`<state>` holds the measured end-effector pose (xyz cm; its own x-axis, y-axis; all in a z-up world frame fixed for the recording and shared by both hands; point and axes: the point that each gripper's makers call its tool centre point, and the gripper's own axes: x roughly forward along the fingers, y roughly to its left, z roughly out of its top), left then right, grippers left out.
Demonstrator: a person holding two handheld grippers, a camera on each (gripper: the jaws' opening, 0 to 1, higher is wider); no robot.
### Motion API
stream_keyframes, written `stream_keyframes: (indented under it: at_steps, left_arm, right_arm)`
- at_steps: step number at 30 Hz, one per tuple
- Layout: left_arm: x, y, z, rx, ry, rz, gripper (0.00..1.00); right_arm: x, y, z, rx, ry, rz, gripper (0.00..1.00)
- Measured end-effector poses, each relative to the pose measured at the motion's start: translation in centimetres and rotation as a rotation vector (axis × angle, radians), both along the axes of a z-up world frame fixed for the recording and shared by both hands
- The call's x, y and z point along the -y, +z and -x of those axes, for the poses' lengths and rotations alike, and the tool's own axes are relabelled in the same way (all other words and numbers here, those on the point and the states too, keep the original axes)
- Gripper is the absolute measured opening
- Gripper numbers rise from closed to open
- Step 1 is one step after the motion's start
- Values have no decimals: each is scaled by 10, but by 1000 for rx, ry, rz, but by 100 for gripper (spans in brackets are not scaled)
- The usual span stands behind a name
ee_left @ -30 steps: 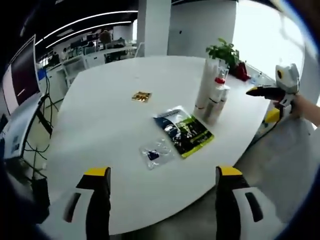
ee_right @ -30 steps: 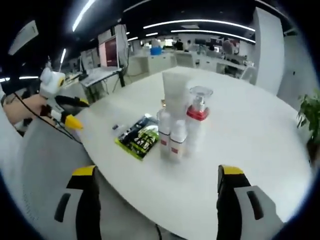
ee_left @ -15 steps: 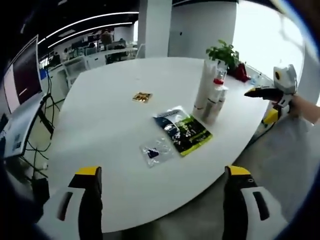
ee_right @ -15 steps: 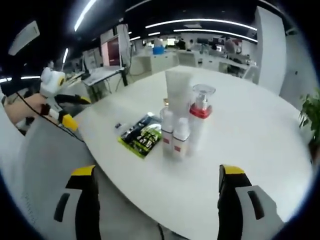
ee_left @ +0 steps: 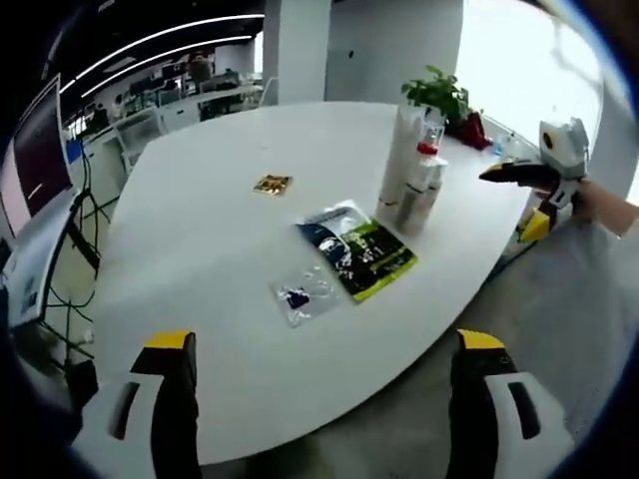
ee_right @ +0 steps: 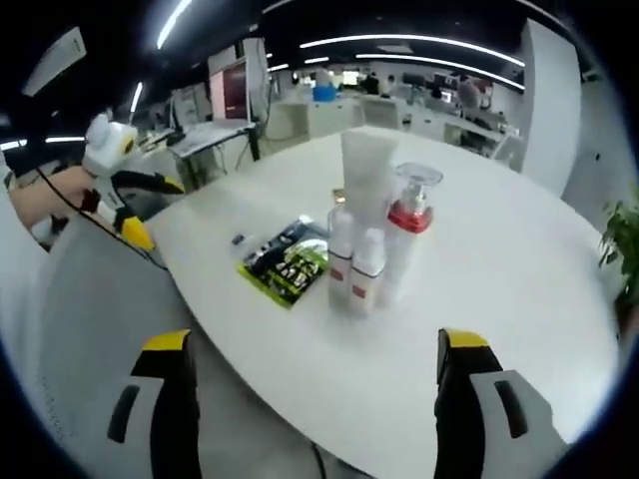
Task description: Arrange the skincare products in the storage area until every visible bottle or jar stands upright without overlapping.
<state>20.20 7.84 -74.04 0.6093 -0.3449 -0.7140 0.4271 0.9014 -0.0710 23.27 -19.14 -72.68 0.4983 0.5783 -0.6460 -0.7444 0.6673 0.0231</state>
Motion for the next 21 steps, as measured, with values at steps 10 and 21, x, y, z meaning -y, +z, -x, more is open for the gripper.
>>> stream_keyframes:
  at_steps: [10,21]
  left_arm:
    - [7,21,-27,114,38,81,95]
    - [18,18,-49,95,6,41,95]
  right_arm:
    - [2,-3,-2,-5,-12,-3,99]
    - [5,-4,-4,-12,-33,-6,99]
